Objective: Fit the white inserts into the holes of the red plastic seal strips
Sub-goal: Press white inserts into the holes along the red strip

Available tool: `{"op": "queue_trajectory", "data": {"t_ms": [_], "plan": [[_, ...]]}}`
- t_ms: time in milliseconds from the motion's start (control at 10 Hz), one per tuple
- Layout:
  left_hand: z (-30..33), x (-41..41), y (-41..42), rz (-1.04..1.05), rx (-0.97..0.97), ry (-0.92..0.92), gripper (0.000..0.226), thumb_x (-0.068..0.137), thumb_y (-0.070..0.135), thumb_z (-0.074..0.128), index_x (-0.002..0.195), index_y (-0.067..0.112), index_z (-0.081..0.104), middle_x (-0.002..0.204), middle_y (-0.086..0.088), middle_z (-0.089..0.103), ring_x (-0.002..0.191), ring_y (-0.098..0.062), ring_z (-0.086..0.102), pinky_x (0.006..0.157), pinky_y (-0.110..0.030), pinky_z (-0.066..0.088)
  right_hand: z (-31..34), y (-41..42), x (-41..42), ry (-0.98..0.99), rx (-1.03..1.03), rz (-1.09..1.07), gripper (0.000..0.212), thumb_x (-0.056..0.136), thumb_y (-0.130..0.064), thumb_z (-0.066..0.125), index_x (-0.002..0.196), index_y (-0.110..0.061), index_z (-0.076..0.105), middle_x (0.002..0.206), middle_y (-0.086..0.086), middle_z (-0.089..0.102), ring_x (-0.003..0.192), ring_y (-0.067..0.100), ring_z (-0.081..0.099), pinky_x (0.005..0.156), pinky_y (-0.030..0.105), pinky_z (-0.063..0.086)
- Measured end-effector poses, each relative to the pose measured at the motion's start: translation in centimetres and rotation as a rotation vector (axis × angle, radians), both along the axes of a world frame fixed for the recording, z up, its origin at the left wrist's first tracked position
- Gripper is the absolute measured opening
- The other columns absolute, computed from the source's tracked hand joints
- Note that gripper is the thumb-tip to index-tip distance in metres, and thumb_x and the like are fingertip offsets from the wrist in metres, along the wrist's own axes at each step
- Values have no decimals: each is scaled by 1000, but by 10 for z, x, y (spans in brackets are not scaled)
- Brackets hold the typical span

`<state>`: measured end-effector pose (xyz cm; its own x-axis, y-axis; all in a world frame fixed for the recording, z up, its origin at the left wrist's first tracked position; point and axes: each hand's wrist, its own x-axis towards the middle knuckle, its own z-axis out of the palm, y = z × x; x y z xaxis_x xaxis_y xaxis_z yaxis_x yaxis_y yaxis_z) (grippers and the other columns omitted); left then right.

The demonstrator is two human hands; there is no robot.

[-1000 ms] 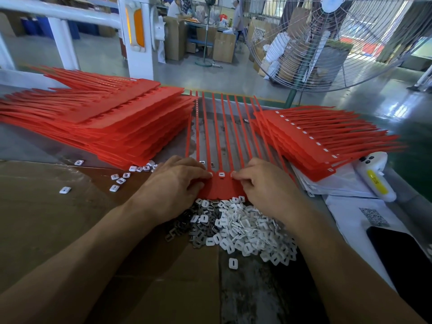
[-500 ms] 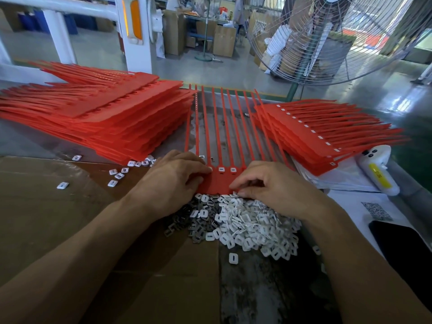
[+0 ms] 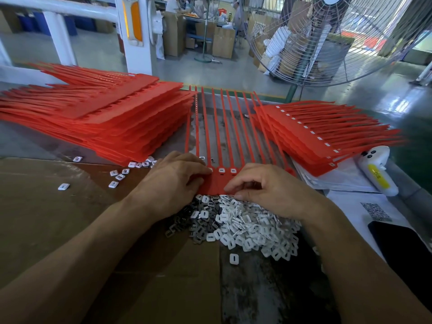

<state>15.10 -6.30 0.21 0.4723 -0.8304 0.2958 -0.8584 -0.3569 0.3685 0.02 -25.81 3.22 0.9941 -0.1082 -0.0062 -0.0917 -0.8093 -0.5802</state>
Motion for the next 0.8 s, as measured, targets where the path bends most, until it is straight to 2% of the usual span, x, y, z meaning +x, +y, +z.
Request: {"op": "queue_trajectory", "data": {"t_ms": [200, 400, 500, 600, 700, 800], "plan": [[0, 0, 0, 2, 5, 3, 35, 99, 30, 58, 134, 35, 64, 139, 15, 56, 131, -10, 43, 114, -42, 36, -2, 1, 2, -1, -11, -15, 15, 93, -20, 77, 99, -33, 78, 100, -17, 65, 92, 0, 63, 83, 19, 50], [1, 0, 0, -1, 14, 4, 36, 100, 29, 57, 135, 34, 64, 139, 16, 56, 131, -10, 43, 113, -41, 36, -6, -1, 2, -31, -26, -24, 4, 94, -31, 75, 95, -34, 76, 97, -25, 65, 90, -4, 64, 77, 13, 47], [1, 0, 0, -2, 15, 5, 36, 100, 30, 57, 135, 34, 63, 139, 16, 56, 131, -9, 42, 114, -41, 35, -10, 0, 1, -36, 34, -69, 4, 97, -31, 70, 94, -33, 73, 94, -26, 68, 79, -4, 67, 68, 16, 51], [1, 0, 1, -4, 16, 3, 36, 100, 30, 57, 135, 34, 63, 139, 17, 55, 131, -9, 42, 114, -40, 35, -12, 1, 1, -141, 105, -159, 9, 98, -29, 69, 90, -32, 71, 85, -20, 72, 69, -2, 68, 58, 13, 51], [0, 0, 1, -7, 5, 6, 35, 100, 29, 57, 135, 34, 64, 139, 17, 56, 130, -9, 42, 114, -40, 35, -12, -2, 1, -247, 191, -244, 11, 97, -27, 70, 86, -29, 71, 82, -11, 75, 71, 1, 69, 64, 13, 53], [-1, 1, 1, -8, 2, 8, 35, 100, 29, 58, 134, 34, 64, 138, 17, 56, 130, -9, 42, 114, -39, 35, -10, -7, -1, -234, 323, -293, 9, 96, -24, 71, 89, -28, 74, 82, -5, 76, 67, 2, 66, 65, 17, 53]]}}
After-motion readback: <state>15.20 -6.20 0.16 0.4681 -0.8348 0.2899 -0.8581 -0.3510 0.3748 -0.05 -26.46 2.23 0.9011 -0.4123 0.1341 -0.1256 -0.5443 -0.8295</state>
